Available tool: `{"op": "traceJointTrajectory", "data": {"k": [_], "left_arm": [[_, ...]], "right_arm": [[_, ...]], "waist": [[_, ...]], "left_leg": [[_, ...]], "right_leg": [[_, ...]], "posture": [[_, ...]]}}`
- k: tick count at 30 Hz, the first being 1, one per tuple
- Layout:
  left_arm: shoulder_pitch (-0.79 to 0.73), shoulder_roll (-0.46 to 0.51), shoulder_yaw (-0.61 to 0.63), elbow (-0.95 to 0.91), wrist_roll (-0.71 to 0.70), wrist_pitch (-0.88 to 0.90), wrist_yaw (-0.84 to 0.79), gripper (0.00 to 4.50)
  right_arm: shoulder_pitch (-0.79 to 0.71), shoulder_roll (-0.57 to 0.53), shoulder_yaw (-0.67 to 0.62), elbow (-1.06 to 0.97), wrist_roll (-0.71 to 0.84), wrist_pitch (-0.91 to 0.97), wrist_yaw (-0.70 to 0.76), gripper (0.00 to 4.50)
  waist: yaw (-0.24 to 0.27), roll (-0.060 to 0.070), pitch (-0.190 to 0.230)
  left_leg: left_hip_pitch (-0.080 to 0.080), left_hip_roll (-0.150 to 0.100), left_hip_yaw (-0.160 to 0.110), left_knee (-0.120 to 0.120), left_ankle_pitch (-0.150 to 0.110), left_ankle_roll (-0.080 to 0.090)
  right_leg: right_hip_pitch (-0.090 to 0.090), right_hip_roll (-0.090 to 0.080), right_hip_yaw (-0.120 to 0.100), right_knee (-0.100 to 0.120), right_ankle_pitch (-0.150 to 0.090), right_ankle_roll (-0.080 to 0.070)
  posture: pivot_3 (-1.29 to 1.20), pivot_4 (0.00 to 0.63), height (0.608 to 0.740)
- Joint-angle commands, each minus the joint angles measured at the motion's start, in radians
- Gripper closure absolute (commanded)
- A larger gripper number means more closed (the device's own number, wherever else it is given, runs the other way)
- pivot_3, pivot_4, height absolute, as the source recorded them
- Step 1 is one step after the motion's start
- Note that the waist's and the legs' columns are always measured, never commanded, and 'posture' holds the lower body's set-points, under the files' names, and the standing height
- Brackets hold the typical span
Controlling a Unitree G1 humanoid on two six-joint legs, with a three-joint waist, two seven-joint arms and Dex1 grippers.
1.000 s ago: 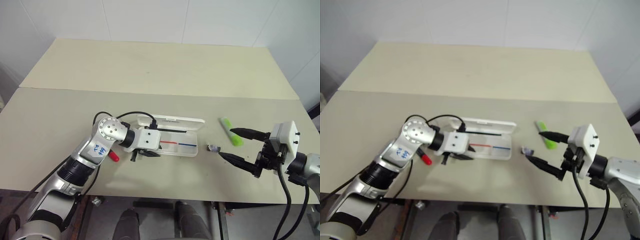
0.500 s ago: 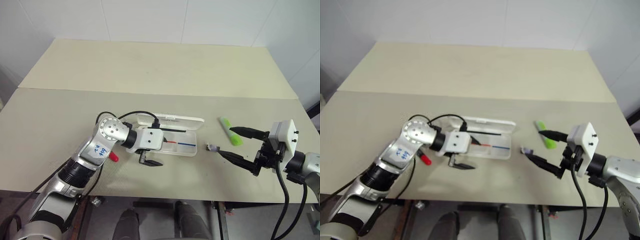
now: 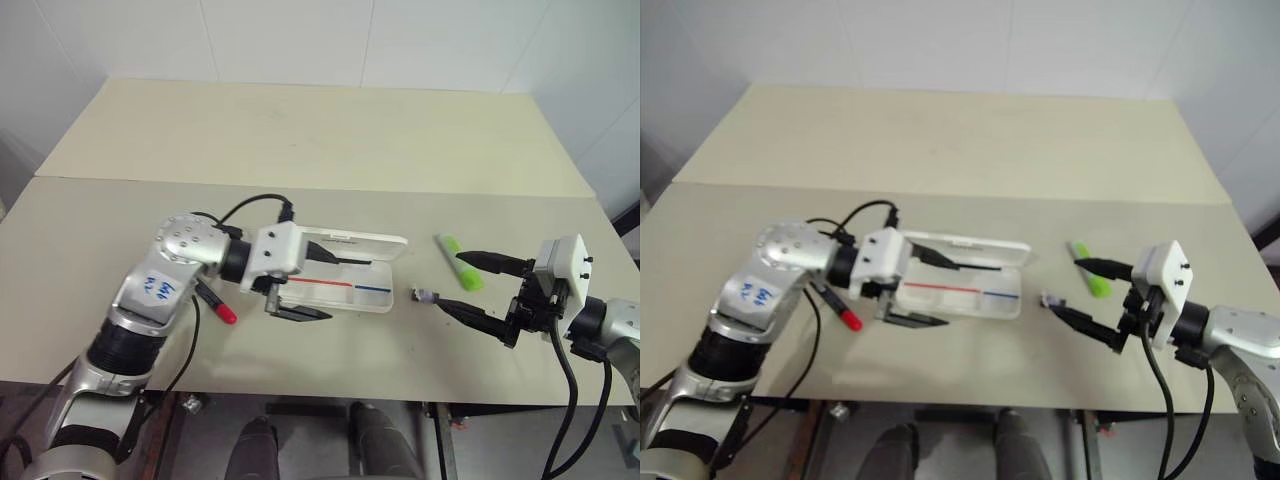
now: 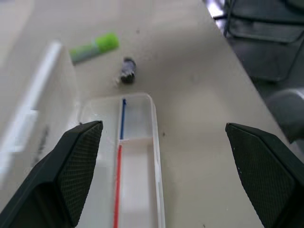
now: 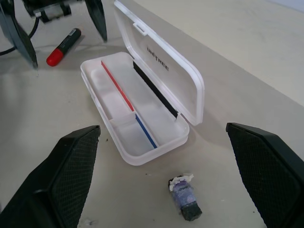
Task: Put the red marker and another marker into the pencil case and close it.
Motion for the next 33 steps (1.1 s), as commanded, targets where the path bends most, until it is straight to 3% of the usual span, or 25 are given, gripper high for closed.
{"op": "traceJointTrajectory", "data": {"k": [1, 9, 13, 21, 29, 33], "left_arm": [[-0.025, 0.089, 0.072, 0.078, -0.041, -0.055, -0.092, 0.06], [-0.026, 0.211, 0.090, 0.364, -0.048, -0.271, -0.316, 0.06], [-0.043, 0.251, 0.063, 0.465, -0.074, -0.371, -0.350, 0.06], [-0.096, 0.375, -0.145, 0.678, -0.146, -0.569, -0.352, 0.06], [-0.110, 0.471, -0.336, 0.631, -0.347, -0.615, -0.352, 0.06], [-0.119, 0.500, -0.431, 0.671, -0.335, -0.681, -0.352, 0.06]], "right_arm": [[-0.024, -0.021, 0.001, 0.006, -0.004, -0.028, 0.022, 0.00], [-0.037, -0.017, 0.015, 0.023, -0.014, -0.042, 0.040, 0.00], [-0.016, -0.014, 0.006, 0.014, -0.015, -0.045, 0.045, 0.00], [0.011, -0.010, -0.003, 0.000, -0.013, -0.051, 0.034, 0.00], [0.028, -0.007, -0.009, -0.007, -0.013, -0.058, 0.022, 0.00], [0.029, -0.004, -0.002, -0.007, -0.016, -0.060, 0.016, 0.00]], "waist": [[-0.004, 0.000, 0.000], [-0.017, 0.000, 0.000], [-0.017, 0.000, 0.000], [-0.017, 0.000, 0.000], [-0.017, 0.000, 0.000], [-0.017, 0.000, 0.000]], "left_leg": [[0.000, 0.000, 0.000, 0.000, 0.000, 0.000], [-0.001, 0.000, 0.000, -0.001, 0.000, 0.000], [-0.001, 0.000, 0.000, -0.002, -0.001, 0.000], [-0.001, 0.000, 0.000, -0.001, -0.001, 0.000], [-0.001, 0.000, 0.000, -0.002, -0.001, 0.000], [-0.001, 0.000, 0.000, -0.003, -0.001, 0.000]], "right_leg": [[0.000, 0.000, 0.000, 0.000, 0.000, 0.000], [0.000, 0.000, 0.000, -0.001, 0.000, 0.000], [-0.001, 0.000, 0.000, -0.001, 0.000, 0.000], [-0.001, 0.000, 0.000, -0.001, -0.001, 0.000], [-0.001, 0.000, 0.000, -0.001, -0.001, -0.001], [-0.001, 0.000, 0.000, -0.001, -0.001, -0.001]], "posture": [[0.00, 0.150, 0.740], [0.00, 0.150, 0.740], [0.00, 0.150, 0.740], [0.00, 0.150, 0.740], [0.00, 0.150, 0.740], [0.00, 0.150, 0.740]]}}
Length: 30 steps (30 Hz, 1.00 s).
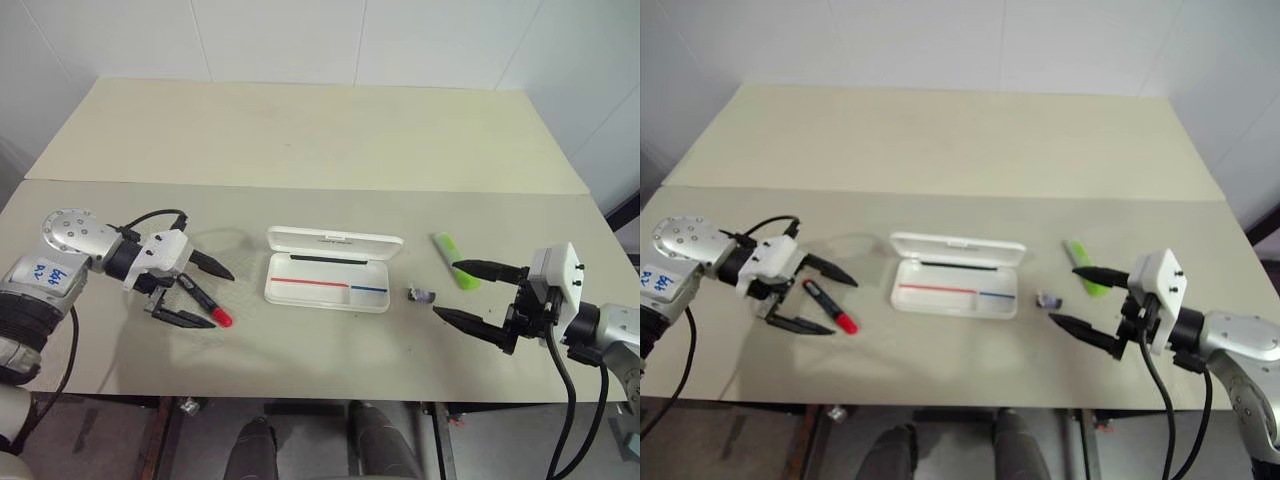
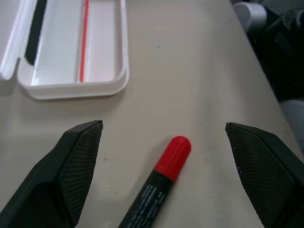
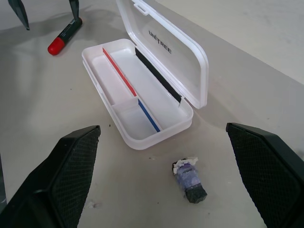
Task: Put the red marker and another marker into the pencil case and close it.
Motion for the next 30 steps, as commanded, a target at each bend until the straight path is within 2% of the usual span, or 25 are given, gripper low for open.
{"op": "traceJointTrajectory", "data": {"k": [1, 7, 11, 21, 24, 30], "left_arm": [[-0.030, 0.025, -0.061, 0.037, 0.005, -0.068, -0.112, 0.06], [-0.108, -0.050, -0.126, 0.189, 0.094, -0.136, -0.112, 0.06], [-0.143, -0.135, -0.115, 0.282, 0.140, -0.186, -0.112, 0.06], [-0.183, -0.236, -0.098, 0.421, 0.254, -0.254, -0.112, 0.06], [-0.187, -0.246, -0.087, 0.440, 0.269, -0.265, -0.112, 0.60], [-0.183, -0.252, -0.069, 0.446, 0.275, -0.264, -0.112, 2.49]], "right_arm": [[-0.002, -0.002, -0.024, -0.030, 0.005, -0.020, -0.010, 0.00], [-0.022, -0.004, -0.009, -0.014, 0.000, -0.022, -0.010, 0.00], [-0.030, -0.001, -0.004, -0.013, -0.003, -0.021, -0.010, 0.00], [-0.024, 0.001, -0.012, -0.024, -0.005, -0.018, -0.025, 0.00], [-0.023, -0.001, -0.014, -0.025, -0.003, -0.017, -0.027, 0.00], [-0.022, -0.002, -0.017, -0.026, -0.002, -0.017, -0.030, 0.00]], "waist": [[0.000, 0.000, 0.000], [0.002, 0.000, 0.000], [0.005, 0.000, 0.000], [0.005, -0.001, 0.000], [0.004, -0.001, 0.000], [0.005, -0.001, 0.000]], "left_leg": [[0.000, 0.000, 0.000, 0.000, 0.000, 0.000], [0.000, 0.000, 0.000, 0.002, 0.000, 0.000], [-0.001, 0.000, 0.000, 0.002, 0.000, 0.000], [-0.001, 0.000, 0.000, 0.002, -0.001, 0.001], [0.000, 0.000, 0.000, 0.003, -0.001, 0.001], [0.002, 0.000, 0.000, 0.004, 0.000, 0.002]], "right_leg": [[0.000, 0.000, 0.000, 0.000, 0.000, 0.000], [0.000, 0.000, 0.000, 0.000, 0.000, 0.000], [0.000, 0.000, 0.000, 0.000, 0.000, 0.000], [0.000, 0.000, 0.000, 0.001, 0.000, 0.000], [0.001, 0.000, 0.000, 0.001, 0.000, 0.000], [0.003, 0.000, 0.000, 0.001, 0.002, -0.003]], "posture": [[0.00, 0.150, 0.740], [0.00, 0.150, 0.740], [0.00, 0.150, 0.740], [0.00, 0.150, 0.740], [0.00, 0.150, 0.740], [0.00, 0.150, 0.740]]}}
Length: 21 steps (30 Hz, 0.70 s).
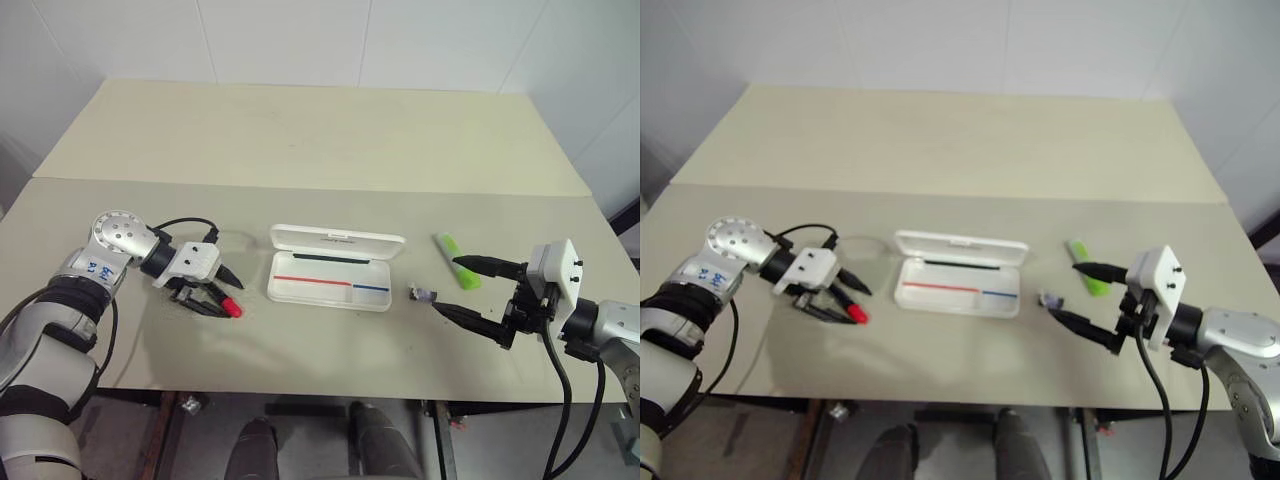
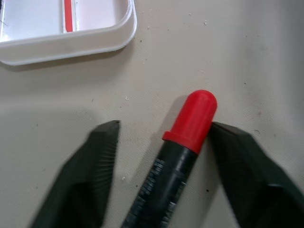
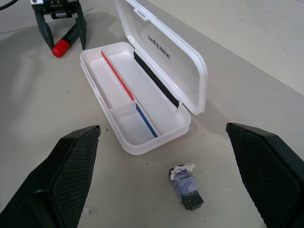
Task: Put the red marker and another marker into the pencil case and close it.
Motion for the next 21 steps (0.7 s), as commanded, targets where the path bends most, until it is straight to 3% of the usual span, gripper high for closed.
{"op": "traceJointTrajectory", "data": {"k": [1, 5, 13, 21], "left_arm": [[-0.004, 0.002, 0.017, 0.013, 0.026, -0.001, -0.111, 2.76], [0.004, 0.004, 0.028, 0.009, 0.027, 0.003, -0.111, 3.85], [0.004, 0.015, 0.096, -0.054, -0.053, 0.072, -0.111, 3.85], [0.020, 0.083, 0.249, -0.346, -0.213, 0.335, -0.111, 3.85]], "right_arm": [[-0.003, -0.003, -0.026, -0.028, 0.009, -0.013, -0.009, 0.00], [-0.009, -0.005, -0.022, -0.024, 0.009, -0.013, -0.009, 0.00], [-0.015, -0.007, -0.021, -0.023, 0.010, -0.011, -0.009, 0.00], [-0.008, -0.013, -0.033, -0.024, 0.010, -0.006, -0.008, 0.00]], "waist": [[0.000, 0.000, 0.000], [-0.002, 0.000, 0.000], [-0.003, 0.000, 0.000], [-0.003, -0.001, 0.001]], "left_leg": [[0.000, 0.000, 0.000, 0.000, 0.000, 0.000], [0.000, 0.000, 0.000, 0.000, 0.000, 0.000], [-0.001, 0.000, 0.000, -0.001, 0.000, 0.000], [-0.002, 0.000, 0.000, -0.003, -0.001, 0.000]], "right_leg": [[0.000, 0.000, 0.000, 0.000, 0.000, -0.001], [0.000, 0.000, 0.000, 0.000, 0.001, -0.001], [-0.001, 0.000, 0.000, 0.000, 0.001, -0.001], [-0.003, 0.000, 0.000, 0.001, -0.002, 0.003]], "posture": [[0.00, 0.150, 0.740], [0.00, 0.150, 0.740], [0.00, 0.150, 0.740], [0.00, 0.150, 0.740]]}}
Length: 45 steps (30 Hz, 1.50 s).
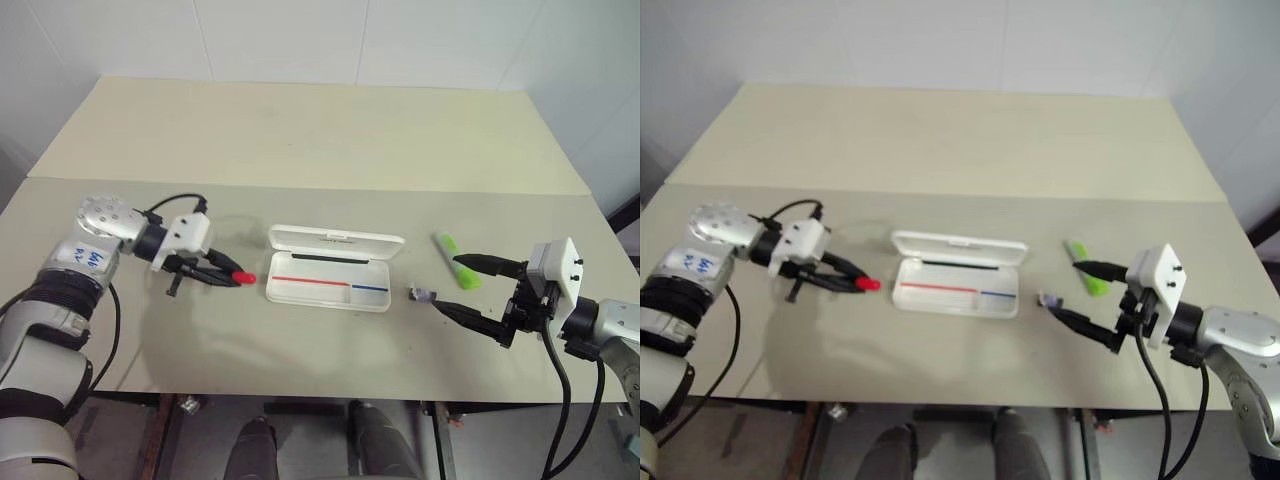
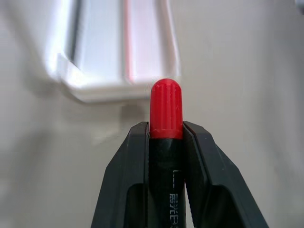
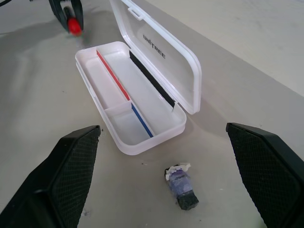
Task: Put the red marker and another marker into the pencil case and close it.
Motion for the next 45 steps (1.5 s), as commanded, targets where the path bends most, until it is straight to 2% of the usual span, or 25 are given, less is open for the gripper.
{"op": "traceJointTrajectory", "data": {"k": [1, 7, 11, 20, 27, 37, 45], "left_arm": [[0.016, 0.020, 0.093, -0.151, -0.088, 0.118, -0.112, 3.85], [0.041, -0.029, 0.198, -0.398, -0.094, 0.277, -0.048, 3.85], [0.052, -0.086, 0.187, -0.494, 0.028, 0.238, 0.010, 3.85], [0.068, -0.266, 0.150, -0.557, 0.216, 0.317, 0.169, 3.85], [0.085, -0.382, 0.117, -0.563, 0.304, 0.334, 0.251, 3.85], [0.099, -0.494, 0.082, -0.505, 0.495, 0.302, 0.447, 3.85], [0.113, -0.529, 0.072, -0.485, 0.567, 0.255, 0.507, 3.85]], "right_arm": [[-0.004, -0.013, -0.032, -0.023, 0.010, -0.009, -0.003, 0.00], [-0.035, -0.009, -0.006, -0.008, 0.004, -0.009, -0.005, 0.00], [-0.041, -0.005, -0.002, -0.008, 0.001, -0.008, -0.005, 0.00], [0.009, 0.000, -0.029, -0.044, 0.012, -0.007, -0.021, 0.00], [0.035, 0.004, -0.037, -0.061, 0.016, -0.009, -0.039, 0.00], [0.042, 0.005, -0.034, -0.064, 0.020, -0.009, -0.054, 0.00], [0.039, 0.004, -0.029, -0.061, 0.021, -0.007, -0.059, 0.00]], "waist": [[0.001, 0.000, 0.000], [0.001, 0.000, 0.000], [0.001, 0.000, 0.000], [0.002, 0.000, 0.000], [0.002, 0.000, 0.000], [0.003, 0.000, 0.000], [0.004, 0.000, 0.000]], "left_leg": [[0.000, 0.000, 0.000, 0.000, 0.000, 0.000], [0.000, 0.000, 0.000, 0.000, -0.001, 0.000], [0.001, 0.000, 0.000, 0.001, -0.001, 0.000], [0.000, 0.000, 0.000, 0.003, 0.000, 0.000], [0.000, 0.000, 0.000, 0.003, 0.000, 0.000], [0.001, 0.000, 0.000, 0.003, 0.000, 0.000], [0.001, 0.000, 0.000, 0.002, 0.000, 0.000]], "right_leg": [[0.000, 0.000, 0.000, 0.001, 0.000, 0.000], [0.000, 0.000, 0.000, 0.001, -0.001, 0.001], [0.000, 0.000, 0.000, 0.001, -0.001, 0.001], [0.001, 0.000, 0.000, 0.000, -0.001, 0.001], [0.001, 0.000, 0.000, 0.000, -0.001, 0.001], [0.001, 0.000, 0.000, 0.000, -0.001, 0.001], [0.002, 0.000, 0.000, -0.001, -0.001, 0.002]], "posture": [[0.00, 0.150, 0.740], [0.00, 0.150, 0.740], [0.00, 0.150, 0.740], [0.00, 0.150, 0.740], [0.00, 0.150, 0.740], [0.00, 0.150, 0.740], [0.00, 0.150, 0.740]]}}
